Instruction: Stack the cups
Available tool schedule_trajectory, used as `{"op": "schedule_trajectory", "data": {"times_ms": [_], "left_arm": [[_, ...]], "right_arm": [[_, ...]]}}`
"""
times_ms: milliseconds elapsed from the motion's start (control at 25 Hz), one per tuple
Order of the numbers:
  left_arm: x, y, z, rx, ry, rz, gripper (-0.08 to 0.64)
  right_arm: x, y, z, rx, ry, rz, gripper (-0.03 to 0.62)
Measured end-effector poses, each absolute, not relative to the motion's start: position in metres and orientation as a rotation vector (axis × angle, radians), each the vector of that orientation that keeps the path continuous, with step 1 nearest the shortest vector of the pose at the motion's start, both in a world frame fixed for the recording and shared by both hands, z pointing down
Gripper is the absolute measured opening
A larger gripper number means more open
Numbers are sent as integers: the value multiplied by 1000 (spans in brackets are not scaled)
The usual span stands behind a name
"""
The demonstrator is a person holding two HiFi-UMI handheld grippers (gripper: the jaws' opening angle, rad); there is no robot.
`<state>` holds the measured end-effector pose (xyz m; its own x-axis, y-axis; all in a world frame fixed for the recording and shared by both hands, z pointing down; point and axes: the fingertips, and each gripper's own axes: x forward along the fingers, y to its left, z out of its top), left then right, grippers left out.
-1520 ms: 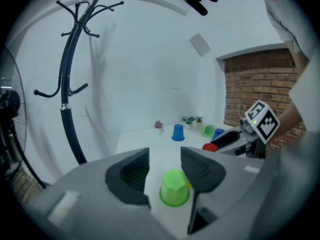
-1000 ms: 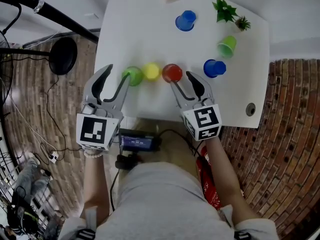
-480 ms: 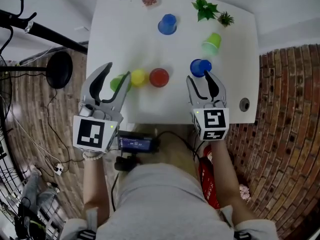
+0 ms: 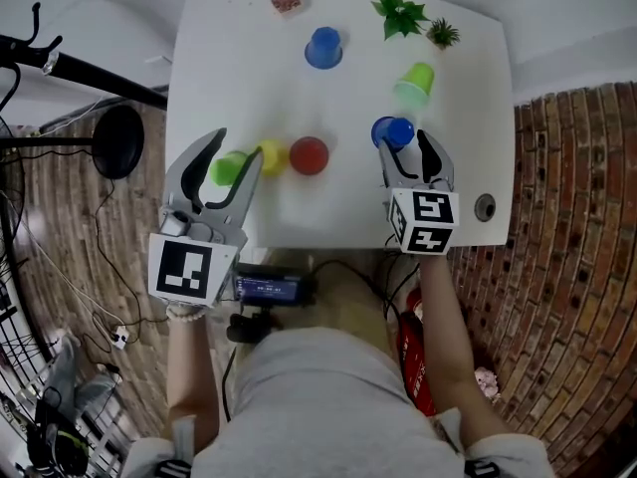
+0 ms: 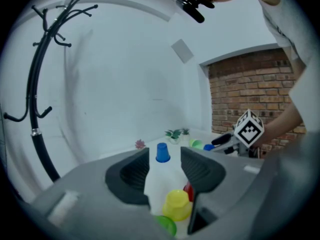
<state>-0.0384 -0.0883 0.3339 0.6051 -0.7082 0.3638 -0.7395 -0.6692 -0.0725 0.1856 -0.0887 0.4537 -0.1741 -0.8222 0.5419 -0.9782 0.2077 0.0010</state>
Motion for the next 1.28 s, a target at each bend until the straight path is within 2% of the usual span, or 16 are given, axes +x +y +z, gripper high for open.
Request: {"op": "schedule_trajectory", "data": {"times_ms": [280, 320, 640, 1280], "left_arm": [[-41, -85, 336, 2718, -1255, 561, 189], [-42, -85, 336, 2714, -1261, 559, 189], [-61, -83, 330, 2682, -1330, 534, 188], [-126, -66, 329, 2555, -1540, 499, 188]], "right_arm": [[192, -98, 463, 1683, -2089, 548, 247], [192, -98, 462, 1680, -2094, 547, 215], [173, -103, 430, 1609, -2166, 448, 213], [13, -100, 347, 1112, -2542, 210, 213]]}}
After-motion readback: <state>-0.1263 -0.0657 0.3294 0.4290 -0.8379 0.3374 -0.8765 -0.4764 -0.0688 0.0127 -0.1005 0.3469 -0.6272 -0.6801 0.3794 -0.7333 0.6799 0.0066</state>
